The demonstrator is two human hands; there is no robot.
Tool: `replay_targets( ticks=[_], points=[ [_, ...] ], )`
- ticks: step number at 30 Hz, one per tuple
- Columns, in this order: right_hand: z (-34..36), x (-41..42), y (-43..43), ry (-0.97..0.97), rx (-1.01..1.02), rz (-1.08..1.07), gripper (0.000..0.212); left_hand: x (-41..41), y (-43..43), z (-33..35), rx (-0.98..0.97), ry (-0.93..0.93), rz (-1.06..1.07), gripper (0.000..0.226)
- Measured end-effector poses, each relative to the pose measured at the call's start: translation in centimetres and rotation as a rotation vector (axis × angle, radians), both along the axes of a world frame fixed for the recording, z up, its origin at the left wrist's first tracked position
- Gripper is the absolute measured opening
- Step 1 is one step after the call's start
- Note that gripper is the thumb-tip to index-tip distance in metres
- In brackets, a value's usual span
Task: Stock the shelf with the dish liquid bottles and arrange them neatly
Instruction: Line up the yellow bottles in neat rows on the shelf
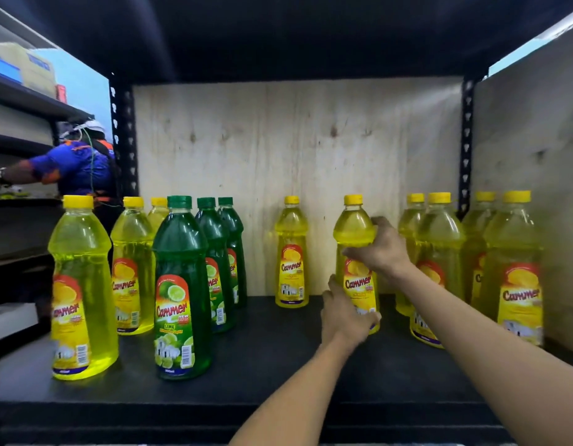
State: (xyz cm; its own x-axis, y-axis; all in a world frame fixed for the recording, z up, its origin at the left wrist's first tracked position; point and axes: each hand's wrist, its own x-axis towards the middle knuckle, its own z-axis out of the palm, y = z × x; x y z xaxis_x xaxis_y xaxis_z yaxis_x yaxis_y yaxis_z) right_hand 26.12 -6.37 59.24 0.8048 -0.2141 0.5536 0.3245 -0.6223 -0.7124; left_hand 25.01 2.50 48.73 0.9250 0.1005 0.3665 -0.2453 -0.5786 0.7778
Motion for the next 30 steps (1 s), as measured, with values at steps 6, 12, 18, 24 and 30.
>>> replay_targets(
  ticks=[6,12,18,24,30],
  points=[
    [0.1,0.3,3.4,0.067,0.064,0.146,0.084,0.2,3.2,-0.3,0.048,-0.006,0.139,0.106],
    [0.2,0.4,9.2,0.071,0.072,0.232,0.082,-0.3,9.3,0.1,0.109,0.027,0.244,0.099],
    [-0.2,1.1,11.7,0.035,-0.039,0.218,0.084,-1.0,12.0,0.1,0.157,0.009,0.228,0.093],
    [-0.5,1.1,11.6,0.014,-0.078,0.194,0.083,-0.9,12.0,-0.3,0.113,-0.023,0.2,0.097],
    [-0.2,-0.6,10.2,0.083,-0.09,0.26,0.087,-1.8,11.2,0.0,0.096,0.079,0.256,0.099]
  ],
)
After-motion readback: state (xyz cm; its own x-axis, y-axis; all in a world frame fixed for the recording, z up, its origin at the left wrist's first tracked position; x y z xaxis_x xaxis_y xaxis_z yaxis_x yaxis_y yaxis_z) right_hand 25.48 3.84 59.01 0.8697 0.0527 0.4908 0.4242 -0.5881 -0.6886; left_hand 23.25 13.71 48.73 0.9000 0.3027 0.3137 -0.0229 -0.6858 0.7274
